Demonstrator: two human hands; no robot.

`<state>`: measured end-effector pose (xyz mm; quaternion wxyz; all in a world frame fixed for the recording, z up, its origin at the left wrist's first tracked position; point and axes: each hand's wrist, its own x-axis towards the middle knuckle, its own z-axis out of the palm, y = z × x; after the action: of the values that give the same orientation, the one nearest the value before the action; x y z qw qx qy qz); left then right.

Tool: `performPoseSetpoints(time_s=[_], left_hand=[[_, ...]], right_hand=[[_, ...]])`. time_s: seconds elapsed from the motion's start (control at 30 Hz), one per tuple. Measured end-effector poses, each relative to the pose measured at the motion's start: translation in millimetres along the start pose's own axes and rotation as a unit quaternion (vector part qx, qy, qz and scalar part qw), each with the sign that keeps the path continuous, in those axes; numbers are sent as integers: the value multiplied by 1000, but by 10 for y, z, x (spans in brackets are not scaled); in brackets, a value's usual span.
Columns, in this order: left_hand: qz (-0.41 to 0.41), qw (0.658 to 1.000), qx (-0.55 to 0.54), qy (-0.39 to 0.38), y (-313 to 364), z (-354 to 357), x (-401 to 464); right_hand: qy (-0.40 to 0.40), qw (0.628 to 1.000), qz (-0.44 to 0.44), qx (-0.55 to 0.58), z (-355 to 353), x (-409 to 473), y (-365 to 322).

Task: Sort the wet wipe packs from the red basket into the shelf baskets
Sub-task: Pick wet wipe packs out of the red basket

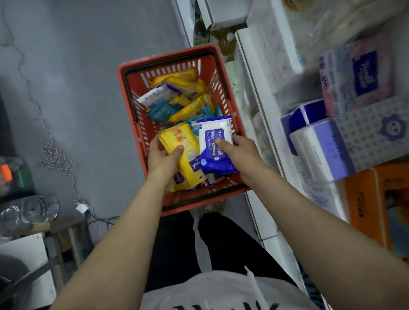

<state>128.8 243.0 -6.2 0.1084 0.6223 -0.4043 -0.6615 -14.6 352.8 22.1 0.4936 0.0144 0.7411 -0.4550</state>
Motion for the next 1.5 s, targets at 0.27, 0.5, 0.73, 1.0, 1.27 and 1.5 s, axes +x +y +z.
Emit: performPoseSetpoints(time_s=[0.27, 0.5, 0.73, 1.0, 1.27, 1.5], left_hand=[[78, 987, -99, -99, 219, -62, -756], [171, 959, 139, -179, 232, -440, -1190], [170, 823, 323, -436, 62, -407, -2175], [250, 786, 271, -496, -592, 181, -3956], [320, 727, 208, -570, -1494, 793, -6044], [332, 711, 173, -595, -2017, 1337, -7172]], right_hand=[[-59, 997, -32, 30, -44, -714, -11], [13, 996, -86, 12, -301, -1792, 364], [76, 989, -123, -12, -720, -3064, 963], [359, 899, -252, -8, -1772, -4928, 1743], [510, 807, -297, 8, -2879, -6901, 2594], [571, 777, -254, 76, -3534, -7751, 3415]])
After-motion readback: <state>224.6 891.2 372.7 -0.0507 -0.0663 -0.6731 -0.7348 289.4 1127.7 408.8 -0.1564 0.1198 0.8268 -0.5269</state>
